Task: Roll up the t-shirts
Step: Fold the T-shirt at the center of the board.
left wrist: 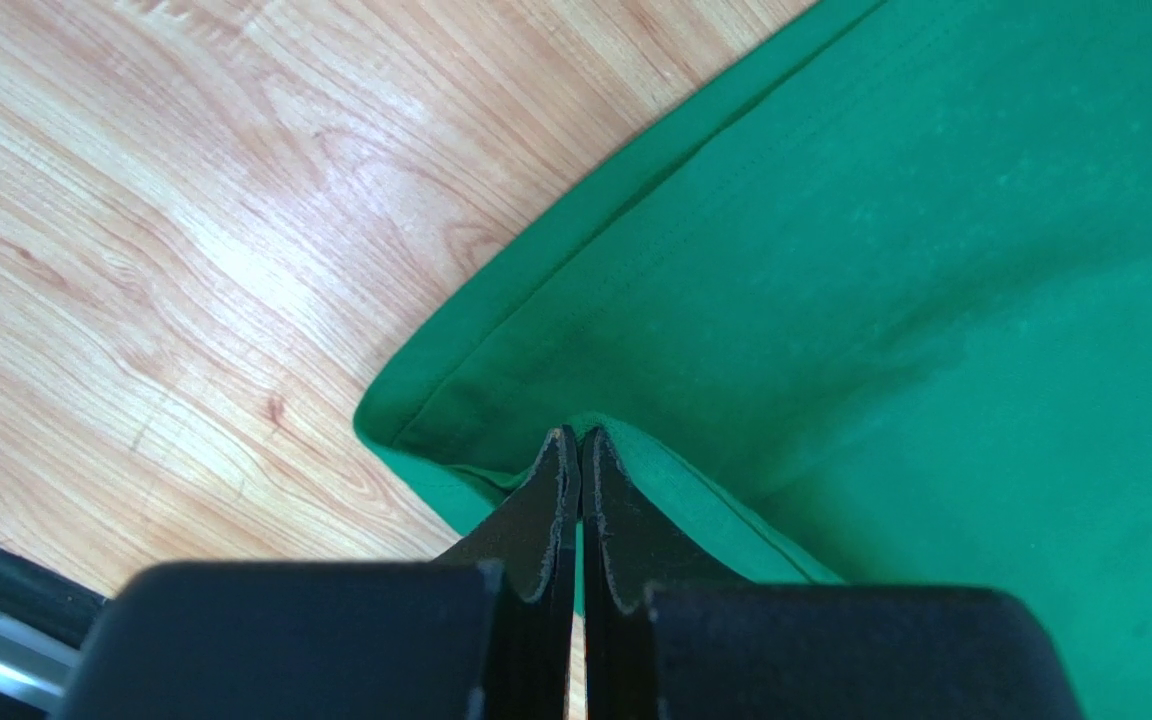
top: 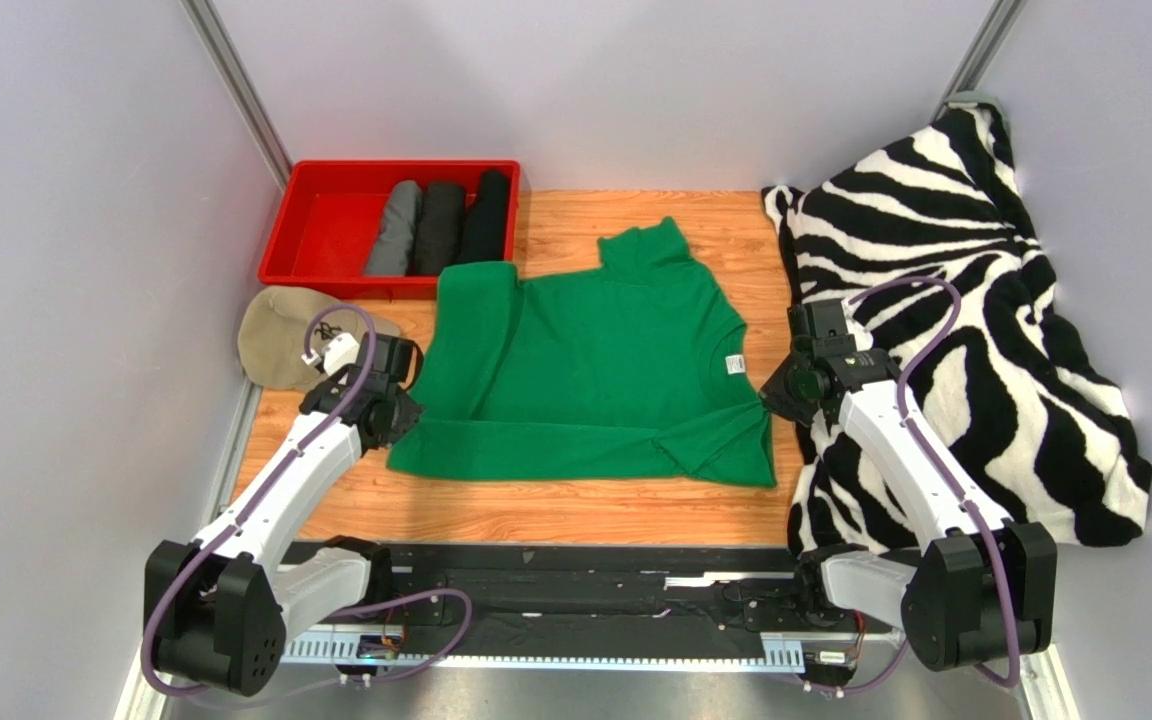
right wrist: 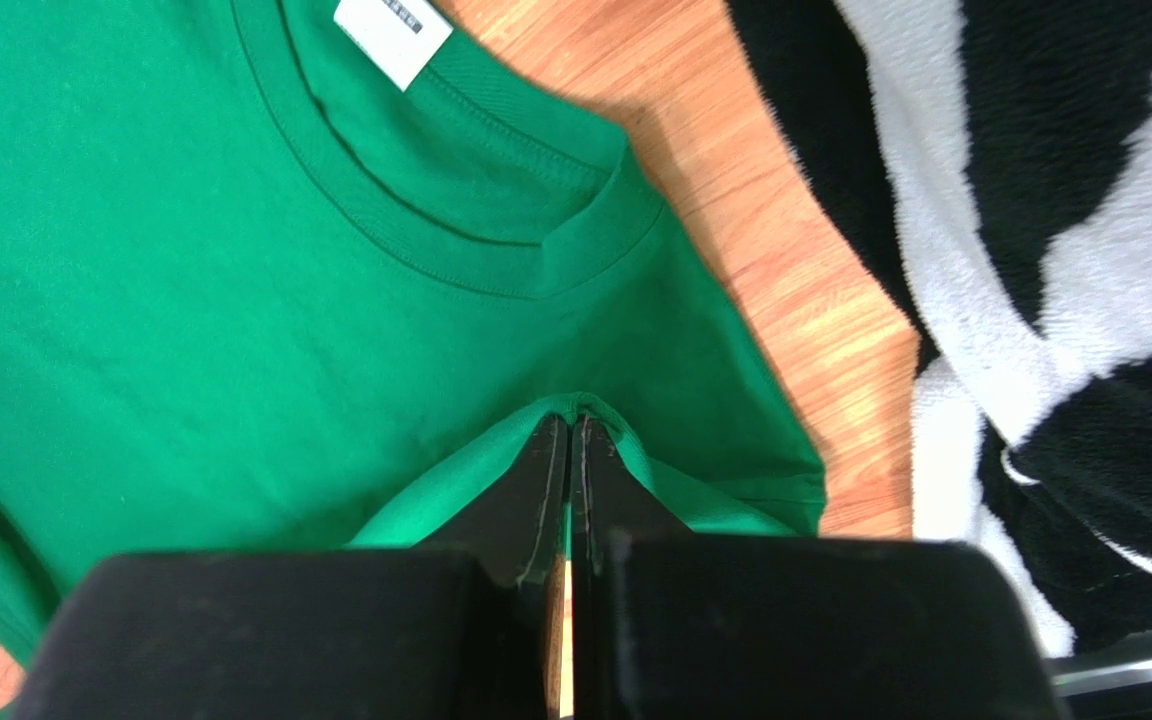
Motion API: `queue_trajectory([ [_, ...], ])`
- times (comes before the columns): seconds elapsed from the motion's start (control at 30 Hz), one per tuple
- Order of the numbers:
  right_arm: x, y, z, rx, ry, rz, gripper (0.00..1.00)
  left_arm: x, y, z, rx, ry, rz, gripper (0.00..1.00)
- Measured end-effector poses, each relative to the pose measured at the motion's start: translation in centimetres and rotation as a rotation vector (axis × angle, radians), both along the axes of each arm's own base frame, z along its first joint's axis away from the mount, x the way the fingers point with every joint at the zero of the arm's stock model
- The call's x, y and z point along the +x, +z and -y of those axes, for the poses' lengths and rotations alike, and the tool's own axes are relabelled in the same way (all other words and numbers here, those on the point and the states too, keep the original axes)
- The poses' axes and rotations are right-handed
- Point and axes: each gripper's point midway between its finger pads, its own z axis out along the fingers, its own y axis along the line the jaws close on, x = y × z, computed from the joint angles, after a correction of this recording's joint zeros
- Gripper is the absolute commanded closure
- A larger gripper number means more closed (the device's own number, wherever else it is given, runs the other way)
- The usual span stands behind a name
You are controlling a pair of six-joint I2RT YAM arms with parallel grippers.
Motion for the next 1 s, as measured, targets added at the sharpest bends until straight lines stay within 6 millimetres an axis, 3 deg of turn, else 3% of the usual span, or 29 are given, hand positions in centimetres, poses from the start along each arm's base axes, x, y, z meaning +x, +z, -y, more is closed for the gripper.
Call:
queue_trajectory([
  [0.33, 1.3, -0.5, 0.1, -0.004, 0.004, -0.013, 1.0, -0.1, -1.7, -0.4, 0.033, 0.01, -0.07, 1.0],
  [0.67, 4.5, -0.3, -0.8, 0.001, 0.037, -0.023, 1.0, 2.2, -1.2, -0.4, 0.05, 0.024, -0.065, 1.0],
  [1.0, 6.1, -1.0, -0.9, -0.019, 0.058, -0.052, 1.0, 2.6, -1.5, -0.8, 0.05, 0.041, -0.07, 1.0],
])
